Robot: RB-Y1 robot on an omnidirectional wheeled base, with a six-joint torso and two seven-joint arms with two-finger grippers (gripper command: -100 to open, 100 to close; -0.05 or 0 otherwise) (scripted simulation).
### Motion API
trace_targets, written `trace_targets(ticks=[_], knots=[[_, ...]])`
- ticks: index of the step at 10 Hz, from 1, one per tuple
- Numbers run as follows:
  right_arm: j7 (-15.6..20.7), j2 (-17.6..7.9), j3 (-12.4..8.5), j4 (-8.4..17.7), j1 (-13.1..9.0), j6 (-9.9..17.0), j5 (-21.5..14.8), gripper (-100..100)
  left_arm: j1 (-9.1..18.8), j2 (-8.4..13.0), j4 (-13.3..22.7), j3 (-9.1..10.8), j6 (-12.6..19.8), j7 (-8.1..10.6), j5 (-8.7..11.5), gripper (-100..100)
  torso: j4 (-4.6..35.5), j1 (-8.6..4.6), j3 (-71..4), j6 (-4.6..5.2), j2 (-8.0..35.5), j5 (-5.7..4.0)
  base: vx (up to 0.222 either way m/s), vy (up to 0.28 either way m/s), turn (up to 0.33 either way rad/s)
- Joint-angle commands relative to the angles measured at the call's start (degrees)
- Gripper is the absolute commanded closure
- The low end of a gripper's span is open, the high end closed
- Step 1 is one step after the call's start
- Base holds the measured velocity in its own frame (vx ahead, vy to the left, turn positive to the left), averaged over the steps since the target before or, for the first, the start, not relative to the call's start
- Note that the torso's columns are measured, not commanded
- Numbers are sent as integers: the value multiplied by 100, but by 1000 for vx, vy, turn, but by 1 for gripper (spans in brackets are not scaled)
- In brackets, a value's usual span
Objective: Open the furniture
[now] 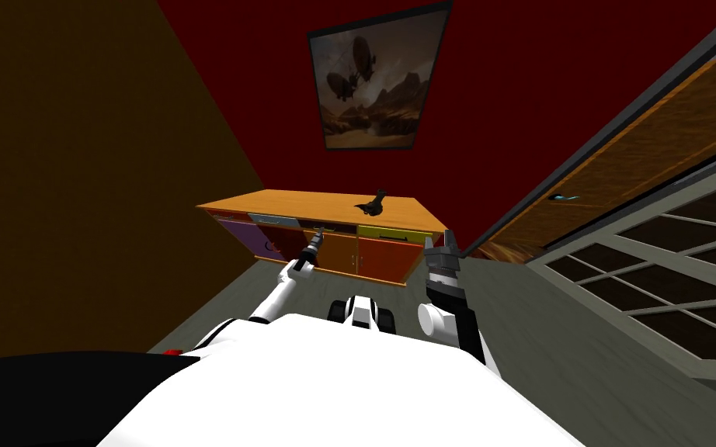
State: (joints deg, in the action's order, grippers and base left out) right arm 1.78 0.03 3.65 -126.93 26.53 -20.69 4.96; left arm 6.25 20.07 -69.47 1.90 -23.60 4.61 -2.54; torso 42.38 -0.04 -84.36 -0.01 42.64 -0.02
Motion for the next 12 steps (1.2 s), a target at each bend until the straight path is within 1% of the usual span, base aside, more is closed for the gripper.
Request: trace_targets(ticks=[1, 2, 4, 7, 8, 9, 10, 12], knots=[[0, 0, 0, 0, 0, 0, 0, 0, 56, 58, -40, 9, 86, 35, 17, -100, 0, 7, -4, 2, -10, 2, 50, -1, -13], [0, 0, 0, 0, -1, 0, 0, 0, 65, 65, -47, 11, 113, 46, 20, 100, -4, 9, -8, -1, -14, 4, 8, -1, 2], [0, 0, 0, 1, -2, 0, 0, 0, 40, 109, -114, -21, 145, 87, 24, 100, -1, -1, 2, 0, 4, 0, -123, 2, 25], [0, 0, 0, 1, -4, 1, 0, 0, 4, 175, -217, -69, 198, 150, 32, 100, 3, -7, 2, -8, 2, -4, -201, -8, 28], [0, 0, 0, 1, -4, 1, 0, 0, -1, 156, -193, -65, 199, 139, 31, 100, 7, -6, -7, -4, -13, -8, -94, -3, 6], [0, 0, 0, 1, -2, 1, 0, 0, 49, 257, -276, -78, 396, 223, 61, -100, 7, -7, -29, 0, -50, -13, -46, -8, -19], [0, 0, 0, 1, -2, 0, 0, 0, 124, 363, -372, -80, 576, 302, 92, -100, -5, -8, -37, 2, -60, -9, -56, -12, -35], [0, 0, 0, 0, -1, 0, 0, 0, 199, 469, -469, -81, 756, 381, 124, -100, -7, 1, -25, 2, -43, -1, -41, -18, -19]])
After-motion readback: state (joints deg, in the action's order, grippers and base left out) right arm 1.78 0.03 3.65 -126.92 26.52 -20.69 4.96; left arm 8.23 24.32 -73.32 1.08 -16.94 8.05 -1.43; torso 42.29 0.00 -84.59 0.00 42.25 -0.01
